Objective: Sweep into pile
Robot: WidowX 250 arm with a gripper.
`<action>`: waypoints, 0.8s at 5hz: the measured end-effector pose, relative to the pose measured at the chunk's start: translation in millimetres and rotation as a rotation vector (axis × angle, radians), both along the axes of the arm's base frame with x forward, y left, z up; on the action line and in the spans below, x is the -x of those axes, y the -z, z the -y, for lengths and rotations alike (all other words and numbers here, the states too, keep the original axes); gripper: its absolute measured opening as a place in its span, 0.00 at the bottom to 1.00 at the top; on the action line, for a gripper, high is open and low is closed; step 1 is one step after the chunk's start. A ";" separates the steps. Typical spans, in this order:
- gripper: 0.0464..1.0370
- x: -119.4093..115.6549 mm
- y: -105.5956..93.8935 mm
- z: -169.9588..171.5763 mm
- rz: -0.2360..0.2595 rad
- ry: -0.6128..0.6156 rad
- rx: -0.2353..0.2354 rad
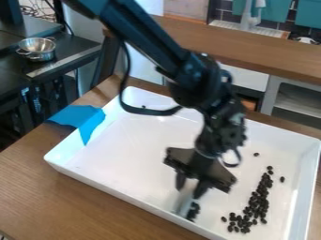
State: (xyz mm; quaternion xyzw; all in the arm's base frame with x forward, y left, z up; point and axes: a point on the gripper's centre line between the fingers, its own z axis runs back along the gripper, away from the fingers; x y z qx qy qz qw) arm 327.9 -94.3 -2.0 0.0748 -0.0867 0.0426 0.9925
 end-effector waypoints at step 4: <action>0.32 -6.6 -7.7 58.3 -0.053 -0.015 0.062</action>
